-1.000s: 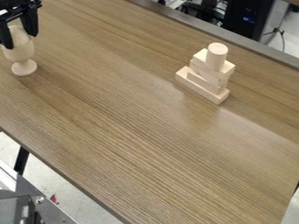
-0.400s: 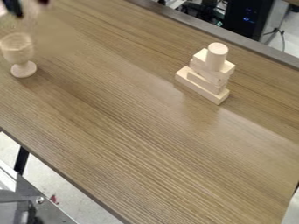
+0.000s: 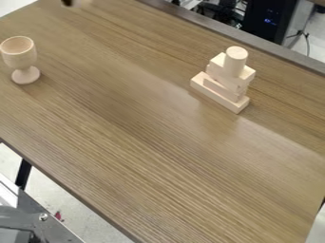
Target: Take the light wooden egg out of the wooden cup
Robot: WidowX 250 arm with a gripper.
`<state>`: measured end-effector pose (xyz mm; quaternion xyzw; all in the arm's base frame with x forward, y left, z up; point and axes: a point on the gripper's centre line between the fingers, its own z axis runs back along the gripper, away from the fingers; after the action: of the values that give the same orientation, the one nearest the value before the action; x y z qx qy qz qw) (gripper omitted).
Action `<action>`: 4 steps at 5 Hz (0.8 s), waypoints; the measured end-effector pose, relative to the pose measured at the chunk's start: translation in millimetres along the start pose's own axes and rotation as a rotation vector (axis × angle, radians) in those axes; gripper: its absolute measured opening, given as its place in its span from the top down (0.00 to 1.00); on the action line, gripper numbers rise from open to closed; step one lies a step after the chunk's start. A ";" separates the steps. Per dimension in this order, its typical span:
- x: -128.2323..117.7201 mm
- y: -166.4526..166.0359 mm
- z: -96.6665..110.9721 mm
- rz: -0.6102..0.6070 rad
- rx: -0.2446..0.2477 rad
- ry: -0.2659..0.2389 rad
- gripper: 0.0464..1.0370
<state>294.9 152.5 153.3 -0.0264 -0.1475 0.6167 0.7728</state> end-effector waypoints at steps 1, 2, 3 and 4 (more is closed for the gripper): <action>-36.2 -17.3 -22.2 -0.106 0.009 0.076 0.32; -60.5 -22.2 -45.0 -0.177 0.044 0.121 0.32; -76.0 -21.6 -64.1 -0.254 0.061 0.142 0.32; -78.5 -24.4 -73.5 -0.279 0.047 0.149 0.32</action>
<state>321.7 81.6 73.2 -0.0333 -0.0775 0.5028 0.8603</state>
